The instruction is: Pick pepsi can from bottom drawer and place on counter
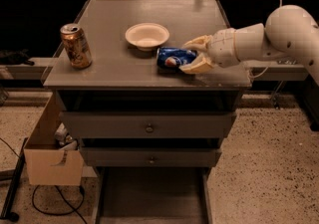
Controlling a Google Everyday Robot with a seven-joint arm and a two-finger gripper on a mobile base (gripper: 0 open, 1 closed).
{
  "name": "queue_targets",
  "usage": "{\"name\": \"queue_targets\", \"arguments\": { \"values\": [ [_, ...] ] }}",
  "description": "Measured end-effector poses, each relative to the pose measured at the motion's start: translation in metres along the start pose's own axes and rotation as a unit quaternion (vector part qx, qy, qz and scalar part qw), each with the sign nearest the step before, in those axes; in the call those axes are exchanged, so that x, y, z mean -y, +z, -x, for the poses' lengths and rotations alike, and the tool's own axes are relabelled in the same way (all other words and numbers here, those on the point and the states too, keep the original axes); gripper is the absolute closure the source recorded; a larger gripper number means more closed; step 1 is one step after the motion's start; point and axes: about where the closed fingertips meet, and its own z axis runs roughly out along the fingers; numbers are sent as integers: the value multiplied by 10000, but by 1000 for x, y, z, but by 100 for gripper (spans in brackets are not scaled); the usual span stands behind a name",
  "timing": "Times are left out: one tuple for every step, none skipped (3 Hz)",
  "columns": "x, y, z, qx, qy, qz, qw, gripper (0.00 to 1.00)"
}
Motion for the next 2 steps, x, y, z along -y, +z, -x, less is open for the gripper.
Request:
{"name": "queue_targets", "arguments": {
  "values": [
    [0, 0, -1, -6, 4, 3, 10000, 84],
    [0, 0, -1, -6, 4, 3, 10000, 60]
  ]
}}
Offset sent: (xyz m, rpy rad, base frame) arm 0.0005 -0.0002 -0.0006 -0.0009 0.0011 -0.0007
